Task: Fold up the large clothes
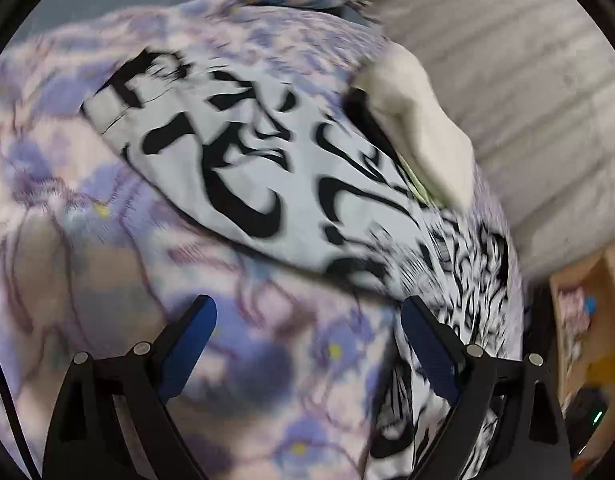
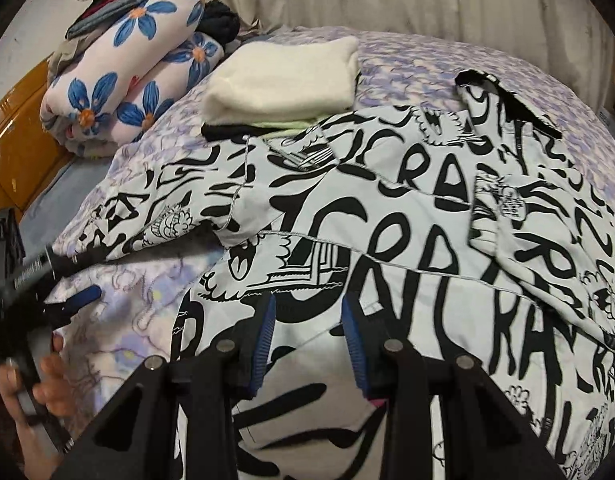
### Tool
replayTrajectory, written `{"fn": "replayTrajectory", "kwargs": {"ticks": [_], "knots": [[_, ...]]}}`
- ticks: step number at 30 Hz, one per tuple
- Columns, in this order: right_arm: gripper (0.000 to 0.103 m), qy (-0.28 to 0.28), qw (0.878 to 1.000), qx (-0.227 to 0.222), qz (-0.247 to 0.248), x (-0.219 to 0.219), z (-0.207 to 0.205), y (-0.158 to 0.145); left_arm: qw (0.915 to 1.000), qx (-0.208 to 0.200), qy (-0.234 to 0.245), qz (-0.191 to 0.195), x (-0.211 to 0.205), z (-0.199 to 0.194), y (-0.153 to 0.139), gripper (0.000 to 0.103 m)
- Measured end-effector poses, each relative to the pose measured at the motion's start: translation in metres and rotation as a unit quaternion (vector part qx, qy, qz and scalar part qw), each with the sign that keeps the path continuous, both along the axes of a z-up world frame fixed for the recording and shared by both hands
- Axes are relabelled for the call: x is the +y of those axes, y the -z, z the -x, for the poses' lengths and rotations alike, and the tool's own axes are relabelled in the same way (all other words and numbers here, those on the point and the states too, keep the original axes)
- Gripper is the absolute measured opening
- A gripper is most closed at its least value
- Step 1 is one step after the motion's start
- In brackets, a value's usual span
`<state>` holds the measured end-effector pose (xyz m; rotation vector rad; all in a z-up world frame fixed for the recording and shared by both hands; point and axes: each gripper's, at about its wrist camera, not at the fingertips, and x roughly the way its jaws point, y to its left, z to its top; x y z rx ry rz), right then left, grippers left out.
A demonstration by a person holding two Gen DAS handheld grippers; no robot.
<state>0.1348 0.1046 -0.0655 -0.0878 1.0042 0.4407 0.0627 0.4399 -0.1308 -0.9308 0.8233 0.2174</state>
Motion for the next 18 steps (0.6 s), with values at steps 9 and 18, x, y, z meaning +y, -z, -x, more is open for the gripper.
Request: {"fn": "replayTrajectory", "kwargs": {"ticks": [9,18], "knots": [[0.034,0.013,1.0,0.012,0.012,0.006,-0.017,0.019,0.9994,0.003,-0.032,-0.011,0.032,-0.034,0.019,0.087],[0.034,0.029,0.999,0.038,-0.009,0.003,-0.03,0.035,0.9832,0.034,-0.005,-0.179,0.024,-0.052,-0.012,0.005]]}}
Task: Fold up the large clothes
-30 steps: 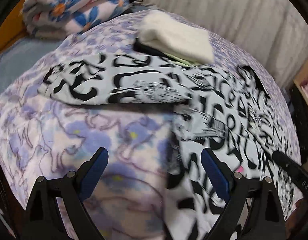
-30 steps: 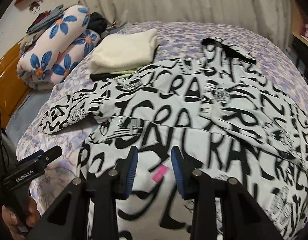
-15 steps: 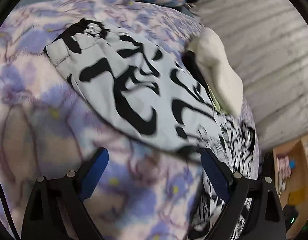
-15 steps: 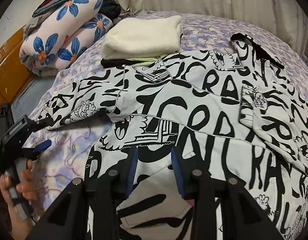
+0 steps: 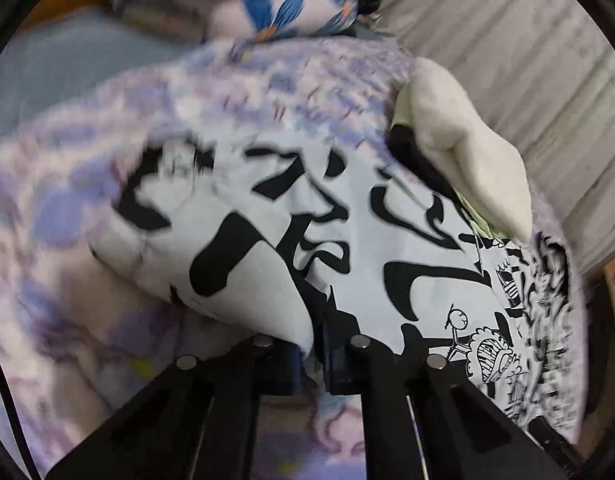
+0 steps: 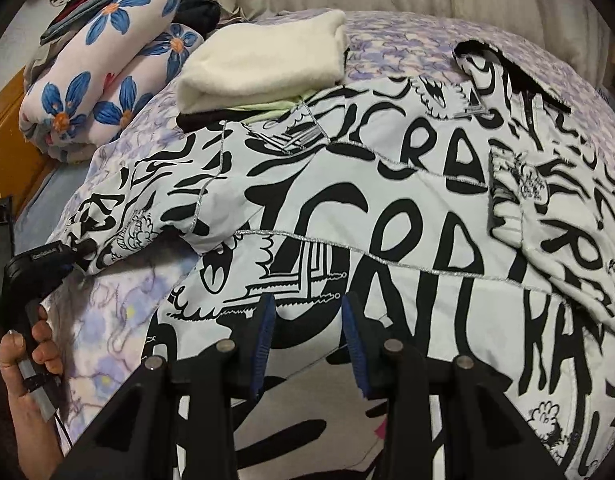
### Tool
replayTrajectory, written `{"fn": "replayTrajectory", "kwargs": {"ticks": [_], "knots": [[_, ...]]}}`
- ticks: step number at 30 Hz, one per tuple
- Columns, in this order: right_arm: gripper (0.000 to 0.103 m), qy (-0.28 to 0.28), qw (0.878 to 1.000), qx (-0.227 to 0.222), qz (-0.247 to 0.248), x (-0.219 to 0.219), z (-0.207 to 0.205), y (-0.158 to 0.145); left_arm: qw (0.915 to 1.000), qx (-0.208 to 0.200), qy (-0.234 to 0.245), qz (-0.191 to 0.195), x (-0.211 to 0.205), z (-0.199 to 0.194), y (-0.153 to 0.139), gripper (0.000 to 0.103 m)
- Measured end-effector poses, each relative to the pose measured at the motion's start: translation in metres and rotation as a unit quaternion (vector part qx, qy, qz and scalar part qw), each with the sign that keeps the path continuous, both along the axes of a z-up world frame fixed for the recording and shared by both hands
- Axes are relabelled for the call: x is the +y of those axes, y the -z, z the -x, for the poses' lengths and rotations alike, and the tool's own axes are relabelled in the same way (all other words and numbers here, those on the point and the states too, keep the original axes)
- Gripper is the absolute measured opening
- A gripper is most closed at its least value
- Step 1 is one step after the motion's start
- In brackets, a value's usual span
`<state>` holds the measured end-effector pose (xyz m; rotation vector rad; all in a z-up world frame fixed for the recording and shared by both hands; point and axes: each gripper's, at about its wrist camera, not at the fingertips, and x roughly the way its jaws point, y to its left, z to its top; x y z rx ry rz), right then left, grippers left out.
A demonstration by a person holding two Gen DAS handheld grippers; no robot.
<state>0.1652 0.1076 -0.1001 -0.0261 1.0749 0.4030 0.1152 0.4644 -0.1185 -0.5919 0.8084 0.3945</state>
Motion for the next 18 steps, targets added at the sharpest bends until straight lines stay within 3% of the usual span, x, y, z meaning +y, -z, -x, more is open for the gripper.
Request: {"fn": "replayTrajectory", "kwargs": {"ticks": [3,8,13,18], "knots": [[0.034,0.005,1.0,0.005,-0.01,-0.007,0.0,0.001,0.9946,-0.016,0.026,-0.099,-0.039,-0.006,-0.041,0.004],[0.034,0.029,0.999,-0.016,-0.03,-0.037,0.001,-0.014,0.972,-0.097,0.118,-0.179,-0.135,-0.02,-0.112,0.004],[0.034,0.084,0.994,-0.036,-0.056,-0.097,0.0,-0.03,0.9457,-0.141,0.226,-0.186,-0.241,-0.035,-0.141,0.005],[0.034,0.148,0.986,-0.055,-0.053,-0.172,0.003,-0.037,0.9281,-0.104,0.316,-0.166,-0.334,-0.053,-0.115,0.005]]}}
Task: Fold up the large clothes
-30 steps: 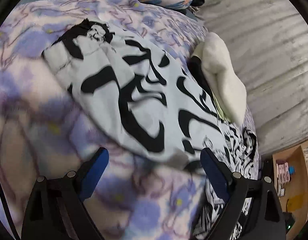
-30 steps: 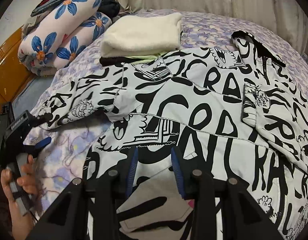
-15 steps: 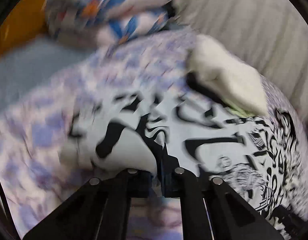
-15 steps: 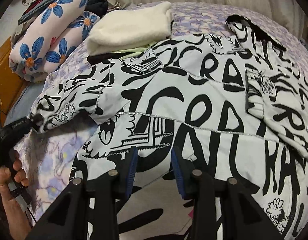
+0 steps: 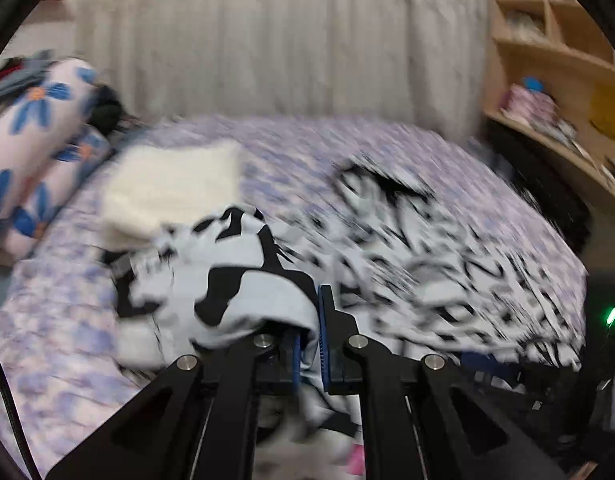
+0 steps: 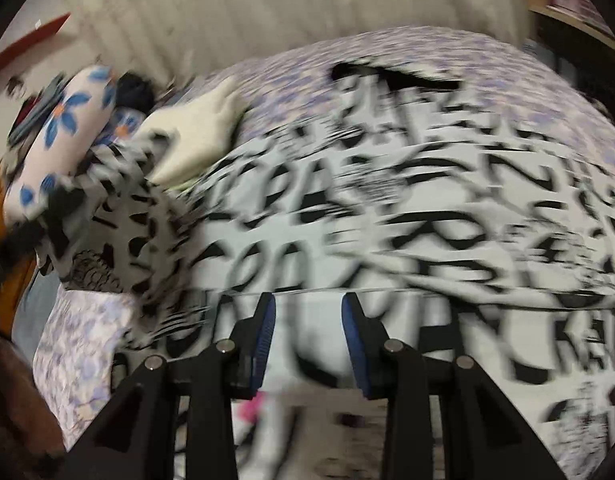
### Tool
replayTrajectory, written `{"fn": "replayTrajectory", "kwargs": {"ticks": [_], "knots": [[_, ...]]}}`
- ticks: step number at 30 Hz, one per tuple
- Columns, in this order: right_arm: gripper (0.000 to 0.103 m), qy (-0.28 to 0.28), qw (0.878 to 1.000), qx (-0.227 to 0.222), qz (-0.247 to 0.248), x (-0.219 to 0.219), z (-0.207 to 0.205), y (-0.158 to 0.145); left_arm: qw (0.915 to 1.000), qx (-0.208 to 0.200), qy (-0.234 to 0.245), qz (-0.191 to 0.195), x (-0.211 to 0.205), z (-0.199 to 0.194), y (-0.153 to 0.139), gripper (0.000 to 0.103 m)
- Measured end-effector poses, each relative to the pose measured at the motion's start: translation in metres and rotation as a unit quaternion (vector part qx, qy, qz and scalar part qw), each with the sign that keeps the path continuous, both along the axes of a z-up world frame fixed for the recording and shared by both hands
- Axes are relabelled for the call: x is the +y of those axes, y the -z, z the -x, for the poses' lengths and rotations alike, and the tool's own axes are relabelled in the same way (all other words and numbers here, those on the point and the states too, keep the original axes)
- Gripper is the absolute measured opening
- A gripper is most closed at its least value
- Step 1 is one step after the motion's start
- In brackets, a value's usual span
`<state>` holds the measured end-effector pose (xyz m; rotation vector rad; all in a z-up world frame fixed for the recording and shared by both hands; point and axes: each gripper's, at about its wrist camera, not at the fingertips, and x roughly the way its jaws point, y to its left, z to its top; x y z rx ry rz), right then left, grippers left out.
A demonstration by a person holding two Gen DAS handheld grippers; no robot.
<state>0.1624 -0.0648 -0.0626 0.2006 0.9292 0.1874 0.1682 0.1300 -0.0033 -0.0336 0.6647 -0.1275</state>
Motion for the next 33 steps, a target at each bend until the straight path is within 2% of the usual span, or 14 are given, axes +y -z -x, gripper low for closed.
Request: {"fn": "replayTrajectory", "kwargs": {"ticks": [3,5,7,9,10,11,16,20,21,23,24,29,33], "knots": [[0.034,0.032,0.999,0.004,0.005,-0.04,0.004,0.004,0.9979,0.047,0.04,-0.018,-0.045,-0.005,0.031,0.008],[0.034,0.047,0.999,0.009,0.006,-0.06,0.008,0.009,0.9948,0.079,0.058,-0.025,-0.063,-0.006,0.051,0.021],[0.034,0.052,0.999,0.016,0.004,-0.072,0.01,0.014,0.9912,0.109,0.071,-0.024,-0.075,-0.005,0.066,0.03],[0.034,0.051,0.998,0.021,-0.005,-0.078,0.011,0.018,0.9896,0.124,0.069,-0.023,-0.076,0.001,0.075,0.05],[0.034,0.047,0.999,0.022,-0.012,-0.079,0.012,0.019,0.9902,0.123,0.063,-0.024,-0.074,0.006,0.077,0.069],[0.034,0.044,0.999,0.022,-0.02,-0.079,0.013,0.02,0.9917,0.113,0.056,-0.024,-0.071,0.011,0.074,0.078],[0.034,0.011,0.999,0.01,-0.049,-0.065,0.013,0.012,0.9965,0.077,0.023,-0.023,-0.049,0.027,0.049,0.078],[0.035,-0.039,0.998,-0.009,-0.054,-0.041,0.012,-0.002,0.9977,0.066,-0.018,0.001,-0.021,0.034,0.032,0.079],[0.038,-0.05,0.997,-0.012,-0.053,-0.036,0.012,-0.005,0.9973,0.068,-0.029,0.004,-0.014,0.035,0.03,0.08],[0.051,-0.083,0.995,-0.019,-0.045,-0.02,0.012,-0.01,0.9953,0.079,-0.056,0.006,0.002,0.039,0.031,0.081],[0.053,-0.095,0.994,-0.02,-0.041,-0.013,0.012,-0.011,0.9939,0.087,-0.068,0.007,0.011,0.042,0.033,0.081],[0.053,-0.161,0.987,-0.024,0.005,0.03,0.008,-0.01,0.9872,0.122,-0.1,0.025,0.041,0.052,0.051,0.081],[0.053,-0.201,0.978,-0.014,0.054,0.06,-0.002,0.007,0.9838,0.135,-0.114,0.028,0.054,0.057,0.062,0.081]]}}
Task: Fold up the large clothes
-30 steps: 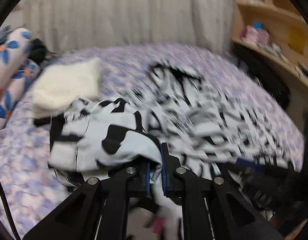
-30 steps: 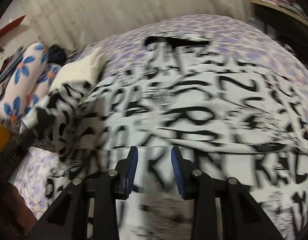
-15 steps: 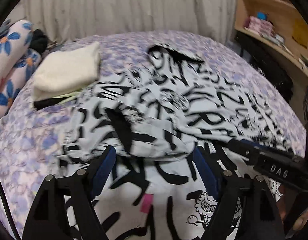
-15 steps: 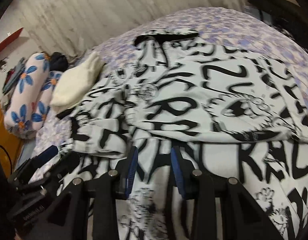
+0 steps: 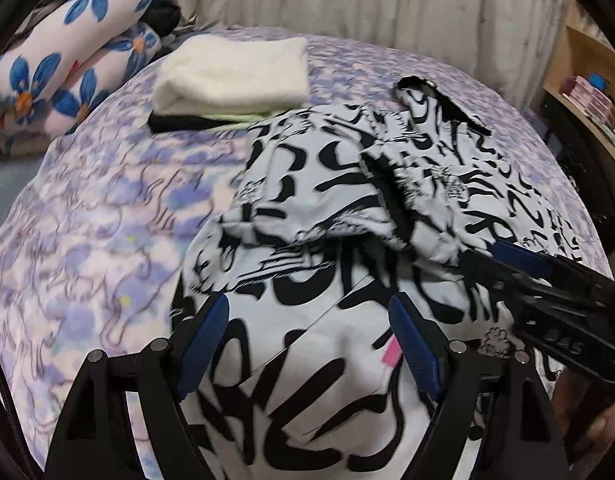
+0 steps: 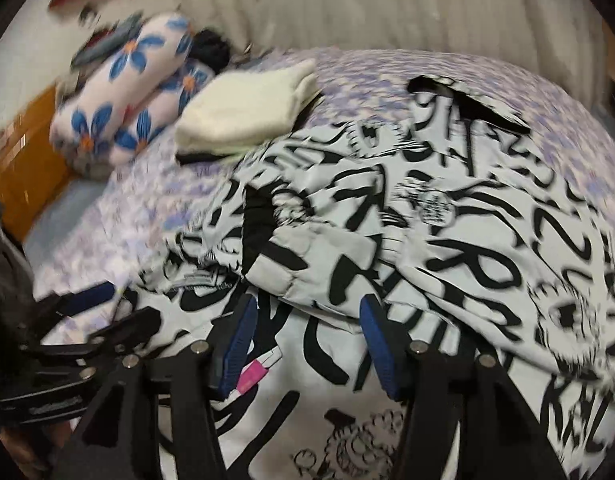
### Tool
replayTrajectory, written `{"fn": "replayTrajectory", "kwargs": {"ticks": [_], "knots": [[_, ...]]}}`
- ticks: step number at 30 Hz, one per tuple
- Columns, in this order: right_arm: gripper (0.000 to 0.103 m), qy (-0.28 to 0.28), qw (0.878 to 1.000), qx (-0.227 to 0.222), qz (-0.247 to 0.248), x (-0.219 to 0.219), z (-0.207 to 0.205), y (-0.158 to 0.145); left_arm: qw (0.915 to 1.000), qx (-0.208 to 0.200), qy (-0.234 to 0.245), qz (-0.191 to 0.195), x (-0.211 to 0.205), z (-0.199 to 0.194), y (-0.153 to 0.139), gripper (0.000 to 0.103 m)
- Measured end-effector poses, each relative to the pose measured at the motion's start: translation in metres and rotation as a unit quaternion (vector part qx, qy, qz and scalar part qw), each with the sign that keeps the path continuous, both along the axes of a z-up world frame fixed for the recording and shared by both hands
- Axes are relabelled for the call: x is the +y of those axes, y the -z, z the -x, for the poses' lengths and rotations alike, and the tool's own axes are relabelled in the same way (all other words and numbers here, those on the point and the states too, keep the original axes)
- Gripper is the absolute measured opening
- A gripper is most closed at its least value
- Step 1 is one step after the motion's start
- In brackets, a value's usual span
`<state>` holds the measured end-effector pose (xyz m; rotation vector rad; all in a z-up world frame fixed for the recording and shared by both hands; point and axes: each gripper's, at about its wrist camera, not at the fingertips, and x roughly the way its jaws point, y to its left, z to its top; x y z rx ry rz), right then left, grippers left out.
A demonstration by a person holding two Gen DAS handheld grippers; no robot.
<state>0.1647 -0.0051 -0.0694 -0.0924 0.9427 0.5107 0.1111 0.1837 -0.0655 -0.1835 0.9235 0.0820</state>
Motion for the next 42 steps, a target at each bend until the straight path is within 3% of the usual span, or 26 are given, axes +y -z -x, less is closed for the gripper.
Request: {"fn": "replayTrajectory", "kwargs": {"ticks": [6,9,10,11,13,18,22,24,25,27,28,29,32,35,39,42], "knots": [[0.053,-0.02,0.998,0.005,0.057,0.027,-0.02,0.026,0.9998,0.01,-0.004,0.018,0.009,0.006,0.006,0.081],[0.053,-0.026,0.998,0.008,0.058,0.03,-0.03,0.032,0.9997,0.012,-0.005,0.02,0.01,0.007,0.008,0.081],[0.05,-0.028,0.998,0.006,0.05,0.028,-0.033,0.031,0.9997,0.013,-0.004,0.021,0.01,0.007,0.009,0.081],[0.033,-0.03,0.999,0.006,0.04,0.026,-0.036,0.028,0.9997,0.013,-0.004,0.022,0.01,0.007,0.009,0.081],[0.018,-0.021,0.999,0.013,0.022,0.021,-0.042,0.022,0.9996,0.014,-0.002,0.024,0.01,0.008,0.01,0.081],[0.015,0.025,0.998,-0.04,-0.037,-0.014,-0.049,-0.035,0.9997,0.011,-0.001,0.021,0.008,0.01,0.009,0.081],[0.015,0.114,0.983,-0.076,-0.124,-0.09,-0.049,-0.086,0.9998,0.003,0.0,0.019,0.007,0.012,0.004,0.081],[0.015,0.148,0.976,-0.068,-0.146,-0.124,-0.048,-0.086,0.9998,0.002,0.001,0.02,0.007,0.011,0.003,0.081],[0.016,0.164,0.975,-0.059,-0.138,-0.138,-0.048,-0.079,0.9997,0.003,0.003,0.022,0.006,0.011,0.004,0.081],[0.028,0.192,0.976,-0.022,-0.098,-0.155,-0.05,-0.055,0.9997,0.009,0.008,0.021,0.003,0.009,0.006,0.081],[0.039,0.206,0.976,0.005,-0.074,-0.162,-0.051,-0.039,0.9997,0.012,0.011,0.021,0.002,0.008,0.007,0.081],[0.043,0.217,0.974,0.043,-0.054,-0.171,-0.05,-0.018,0.9995,0.016,0.015,0.022,0.0,0.007,0.009,0.081],[0.043,0.217,0.968,0.108,-0.069,-0.192,-0.043,0.016,0.9991,0.024,0.032,0.015,-0.005,0.0,0.01,0.081],[0.043,0.216,0.964,0.128,-0.093,-0.202,-0.04,0.025,0.9984,0.025,0.05,-0.001,-0.003,-0.015,0.008,0.081],[0.047,0.217,0.96,0.119,-0.128,-0.207,-0.055,0.016,0.9979,0.025,0.058,-0.016,0.008,-0.05,0.003,0.081],[0.051,0.22,0.958,0.113,-0.145,-0.208,-0.077,0.015,0.9977,0.051,0.046,0.002,0.027,-0.093,0.009,0.081]]}}
